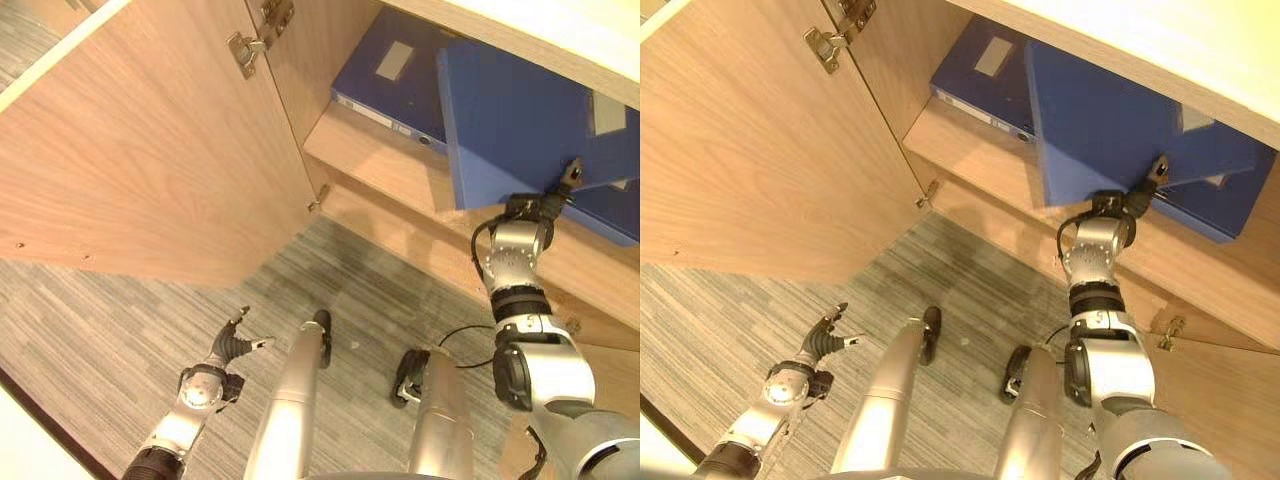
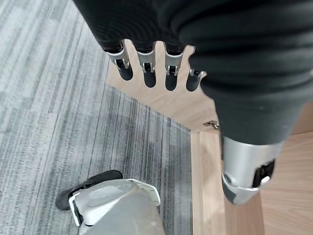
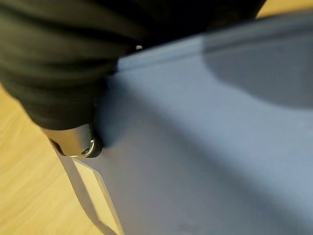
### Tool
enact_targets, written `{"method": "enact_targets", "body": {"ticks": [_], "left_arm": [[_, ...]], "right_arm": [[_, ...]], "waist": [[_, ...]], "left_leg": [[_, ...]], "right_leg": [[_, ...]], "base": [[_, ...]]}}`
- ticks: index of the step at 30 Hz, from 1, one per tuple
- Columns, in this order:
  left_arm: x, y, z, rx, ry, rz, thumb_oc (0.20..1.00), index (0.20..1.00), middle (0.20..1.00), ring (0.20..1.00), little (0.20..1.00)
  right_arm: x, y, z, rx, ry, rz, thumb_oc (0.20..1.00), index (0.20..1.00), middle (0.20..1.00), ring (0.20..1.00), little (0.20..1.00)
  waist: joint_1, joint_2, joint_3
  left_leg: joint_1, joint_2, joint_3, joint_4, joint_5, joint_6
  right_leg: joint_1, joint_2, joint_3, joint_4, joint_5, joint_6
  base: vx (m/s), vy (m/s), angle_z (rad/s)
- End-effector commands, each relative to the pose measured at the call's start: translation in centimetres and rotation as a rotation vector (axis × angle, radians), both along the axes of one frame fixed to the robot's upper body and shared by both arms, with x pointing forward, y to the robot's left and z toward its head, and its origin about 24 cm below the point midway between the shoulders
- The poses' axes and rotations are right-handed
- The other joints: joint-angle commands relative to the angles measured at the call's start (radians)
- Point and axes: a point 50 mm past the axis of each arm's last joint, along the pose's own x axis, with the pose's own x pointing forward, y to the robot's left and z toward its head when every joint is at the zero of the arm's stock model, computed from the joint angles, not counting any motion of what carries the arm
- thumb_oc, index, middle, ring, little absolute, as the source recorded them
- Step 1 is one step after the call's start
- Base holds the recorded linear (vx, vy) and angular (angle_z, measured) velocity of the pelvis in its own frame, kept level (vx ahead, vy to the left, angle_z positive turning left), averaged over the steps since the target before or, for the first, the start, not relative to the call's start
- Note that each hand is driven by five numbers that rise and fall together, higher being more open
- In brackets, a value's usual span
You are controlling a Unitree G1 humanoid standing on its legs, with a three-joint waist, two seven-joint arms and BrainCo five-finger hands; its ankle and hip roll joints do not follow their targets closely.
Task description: Put the empty folder in the office cabinet
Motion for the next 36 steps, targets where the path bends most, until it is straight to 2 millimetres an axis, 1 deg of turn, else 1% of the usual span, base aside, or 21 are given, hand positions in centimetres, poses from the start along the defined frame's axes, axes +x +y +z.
{"method": "enact_targets", "body": {"ticks": [1, 2, 3, 4, 7, 11, 13, 15, 19, 21, 22, 23, 25, 26, 27, 28, 31, 36], "left_arm": [[0.2, 0.7, 0.5, 0.050, -0.027, -0.022, 1.000, 1.000, 1.000, 1.000, 1.000], [0.1, 1.1, 0.6, 0.056, -0.024, -0.018, 1.000, 1.000, 1.000, 1.000, 1.000], [0.0, 1.3, 0.6, 0.061, -0.022, -0.018, 1.000, 1.000, 1.000, 1.000, 1.000], [0.1, 1.2, 0.6, 0.060, -0.024, -0.018, 1.000, 1.000, 1.000, 1.000, 1.000], [0.0, 1.9, 0.9, 0.071, -0.029, -0.011, 1.000, 1.000, 1.000, 1.000, 1.000], [-0.1, 2.1, 1.0, 0.077, -0.028, -0.015, 1.000, 1.000, 1.000, 1.000, 1.000], [-0.1, 2.2, 1.0, 0.079, -0.027, -0.018, 1.000, 1.000, 1.000, 1.000, 1.000], [0.0, 2.2, 1.1, 0.086, -0.030, -0.021, 1.000, 1.000, 1.000, 1.000, 1.000], [0.0, 2.3, 1.2, 0.098, -0.032, -0.019, 1.000, 1.000, 1.000, 1.000, 1.000], [-0.1, 2.2, 1.1, 0.100, -0.031, -0.021, 1.000, 1.000, 1.000, 1.000, 1.000], [-0.1, 2.3, 1.1, 0.101, -0.031, -0.021, 1.000, 1.000, 1.000, 1.000, 1.000], [0.1, 2.2, 1.2, 0.108, -0.035, -0.026, 1.000, 1.000, 1.000, 1.000, 1.000], [0.1, 2.1, 1.2, 0.111, -0.034, -0.031, 1.000, 1.000, 1.000, 1.000, 1.000], [0.1, 2.0, 1.2, 0.115, -0.034, -0.037, 1.000, 1.000, 1.000, 1.000, 1.000], [0.1, 2.0, 1.2, 0.116, -0.034, -0.037, 1.000, 1.000, 1.000, 1.000, 1.000], [0.1, 1.9, 1.1, 0.121, -0.031, -0.044, 1.000, 1.000, 1.000, 1.000, 1.000], [0.2, 1.9, 1.2, 0.129, -0.032, -0.052, 1.000, 1.000, 1.000, 1.000, 1.000], [0.4, 1.8, 1.3, 0.132, -0.037, -0.054, 1.000, 1.000, 1.000, 1.000, 1.000]], "right_arm": [[-1.7, -2.3, 8.0, -0.142, -0.289, -0.124, 0.200, 0.200, 0.200, 0.200, 0.200], [-2.3, -3.0, 10.0, -0.134, -0.352, -0.162, 0.200, 0.200, 0.200, 0.200, 0.200], [-2.5, -3.3, 10.6, -0.138, -0.365, -0.174, 0.200, 0.200, 0.200, 0.200, 0.200], [-2.4, -3.3, 10.8, -0.139, -0.367, -0.174, 0.200, 0.200, 0.200, 0.200, 0.200], [-3.2, -4.6, 13.6, -0.177, -0.399, -0.214, 0.200, 0.200, 0.200, 0.200, 0.200], [-3.7, -5.3, 14.7, -0.181, -0.423, -0.236, 0.200, 0.200, 0.200, 0.200, 0.200], [-3.7, -5.4, 14.6, -0.174, -0.425, -0.240, 0.200, 0.200, 0.200, 0.200, 0.200], [-3.9, -5.6, 14.3, -0.118, -0.447, -0.255, 0.200, 0.200, 0.200, 0.200, 0.200], [-3.7, -5.8, 13.1, -0.041, -0.443, -0.273, 0.200, 0.200, 0.200, 0.200, 0.200], [-3.6, -5.6, 12.8, 0.002, -0.455, -0.275, 0.200, 0.200, 0.200, 0.200, 0.200], [-3.6, -5.6, 12.7, 0.003, -0.456, -0.275, 0.200, 0.200, 0.200, 0.200, 0.200], [-3.5, -5.0, 12.6, 0.058, -0.484, -0.273, 0.200, 0.200, 0.200, 0.200, 0.200], [-3.4, -4.8, 12.4, 0.087, -0.490, -0.273, 0.200, 0.200, 0.200, 0.200, 0.200], [-3.3, -4.4, 12.4, 0.138, -0.508, -0.270, 0.200, 0.200, 0.200, 0.200, 0.200], [-3.3, -4.3, 12.4, 0.140, -0.509, -0.270, 0.200, 0.200, 0.200, 0.200, 0.200], [-3.2, -4.1, 12.7, 0.169, -0.521, -0.268, 0.200, 0.200, 0.200, 0.200, 0.200], [-3.3, -3.9, 13.2, 0.175, -0.545, -0.268, 0.200, 0.200, 0.200, 0.200, 0.200], [-3.4, -3.4, 13.0, 0.175, -0.571, -0.263, 0.200, 0.200, 0.200, 0.200, 0.200]], "waist": [[-0.002, -0.012, -0.020], [0.001, -0.013, -0.022], [0.001, -0.012, -0.023], [0.001, -0.011, -0.021], [0.005, -0.007, -0.020], [0.007, 0.002, -0.017], [0.008, 0.003, -0.017], [0.008, 0.013, -0.016], [0.008, 0.026, -0.013], [0.011, 0.034, -0.012], [0.011, 0.033, -0.012], [0.013, 0.042, -0.011], [0.015, 0.045, -0.010], [0.020, 0.052, -0.009], [0.020, 0.052, -0.008], [0.024, 0.058, -0.007], [0.028, 0.068, 0.000], [0.028, 0.072, 0.006]], "left_leg": [[0.094, -0.028, 0.071, -0.058, -0.126, 0.071], [0.095, -0.026, 0.070, -0.060, -0.126, 0.071], [0.094, -0.024, 0.072, -0.058, -0.127, 0.071], [0.093, -0.024, 0.072, -0.057, -0.127, 0.071], [0.082, -0.018, 0.077, -0.041, -0.131, 0.070], [0.072, -0.013, 0.082, -0.033, -0.133, 0.069], [0.071, -0.013, 0.085, -0.033, -0.134, 0.070], [0.069, -0.013, 0.089, -0.034, -0.134, 0.071], [0.068, -0.014, 0.096, -0.033, -0.135, 0.075], [0.069, -0.014, 0.098, -0.037, -0.135, 0.075], [0.069, -0.014, 0.098, -0.037, -0.135, 0.075], [0.070, -0.014, 0.101, -0.040, -0.135, 0.077], [0.070, -0.015, 0.101, -0.040, -0.134, 0.078], [0.072, -0.015, 0.105, -0.041, -0.135, 0.079], [0.072, -0.015, 0.105, -0.041, -0.135, 0.080], [0.072, -0.015, 0.107, -0.036, -0.136, 0.080], [0.071, -0.015, 0.110, -0.030, -0.138, 0.082], [0.088, -0.012, 0.122, -0.056, -0.136, 0.085]], "right_leg": [[0.039, 0.053, 0.030, -0.098, 0.039, -0.045], [0.040, 0.056, 0.031, -0.101, 0.043, -0.042], [0.041, 0.056, 0.030, -0.100, 0.042, -0.042], [0.040, 0.057, 0.030, -0.100, 0.042, -0.042], [0.031, 0.052, 0.032, -0.092, 0.043, -0.038], [0.020, 0.046, 0.034, -0.078, 0.042, -0.034], [0.018, 0.047, 0.035, -0.078, 0.042, -0.033], [0.014, 0.045, 0.037, -0.076, 0.043, -0.030], [0.009, 0.043, 0.041, -0.073, 0.044, -0.027], [0.009, 0.043, 0.042, -0.074, 0.044, -0.025], [0.009, 0.044, 0.042, -0.074, 0.045, -0.025], [0.008, 0.043, 0.044, -0.076, 0.045, -0.024], [0.007, 0.043, 0.046, -0.076, 0.047, -0.022], [0.008, 0.041, 0.047, -0.075, 0.050, -0.019], [0.008, 0.042, 0.048, -0.075, 0.050, -0.018], [0.010, 0.037, 0.045, -0.074, 0.052, -0.013], [0.012, 0.031, 0.041, -0.072, 0.055, -0.005], [0.023, 0.024, 0.029, -0.087, 0.067, 0.008]], "base": [[0.00, 0.000, 0.00], [0.00, 0.000, 0.00], [0.00, 0.000, 0.00], [0.00, 0.000, 0.00], [0.00, 0.000, 0.00], [0.00, -0.004, -0.01], [0.00, 0.000, 0.00], [0.00, 0.000, 0.00], [0.00, 0.006, -0.02], [0.00, 0.000, 0.00], [0.00, 0.008, -0.05], [0.00, 0.008, -0.04], [0.00, 0.006, -0.02], [0.00, 0.000, 0.00], [0.00, 0.000, 0.00], [0.00, 0.000, 0.00], [0.01, 0.022, 0.00], [0.01, 0.037, -0.01]]}}
